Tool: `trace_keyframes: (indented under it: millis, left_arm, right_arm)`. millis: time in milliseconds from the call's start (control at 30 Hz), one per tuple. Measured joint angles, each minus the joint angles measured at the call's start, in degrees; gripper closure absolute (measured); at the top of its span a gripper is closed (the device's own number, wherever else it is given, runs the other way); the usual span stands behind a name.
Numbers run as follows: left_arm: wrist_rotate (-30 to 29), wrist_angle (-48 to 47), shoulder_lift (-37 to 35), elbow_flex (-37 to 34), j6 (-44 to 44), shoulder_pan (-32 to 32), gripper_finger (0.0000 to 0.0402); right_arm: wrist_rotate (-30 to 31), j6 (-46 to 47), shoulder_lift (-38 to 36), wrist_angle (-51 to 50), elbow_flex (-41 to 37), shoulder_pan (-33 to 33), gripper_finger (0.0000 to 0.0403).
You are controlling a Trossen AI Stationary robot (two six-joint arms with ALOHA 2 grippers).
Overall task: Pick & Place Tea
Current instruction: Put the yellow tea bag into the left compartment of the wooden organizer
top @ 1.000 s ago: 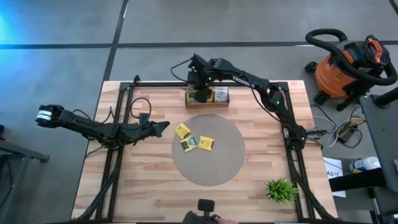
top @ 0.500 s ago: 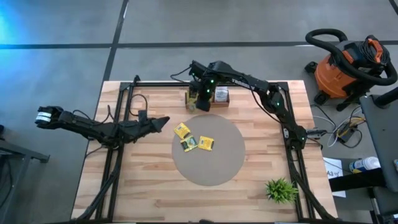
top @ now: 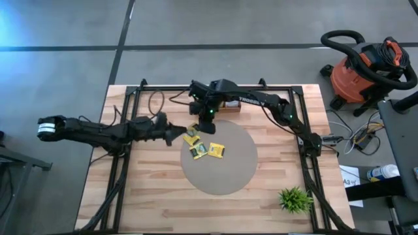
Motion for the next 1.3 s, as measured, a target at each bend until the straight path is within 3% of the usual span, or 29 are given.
trace_keyframes:
  millis: [233, 567, 767, 933, 1300]
  left_arm:
    - [4.3, 0.0, 6.5, 3.6, 6.2, 0.0, 0.0321]
    - [7.9, -0.2, 13.0, 5.2, 6.6, 0.0, 0.0321]
    - [7.1, 0.1, 10.1, 6.9, 7.0, 0.0, 0.0321]
    - [-0.4, -0.2, 7.8, 8.5, 7.7, 0.3, 0.0321]
    - [1.1, -1.4, 14.1, 8.8, 6.6, 0.8, 0.0321]
  right_arm:
    - [-0.3, 2.2, 0.0, 0.3, 0.0, 0.6, 0.0394]
    - [-0.3, 2.1, -1.3, -0.1, 0.0, 0.6, 0.0394]
    - [4.1, 0.0, -1.4, -5.8, 0.0, 0.6, 0.0394]
    - [4.9, -0.1, -1.1, -6.8, -0.1, 0.9, 0.0394]
    - [4.8, 1.1, -1.2, -4.1, -0.1, 1.3, 0.0394]
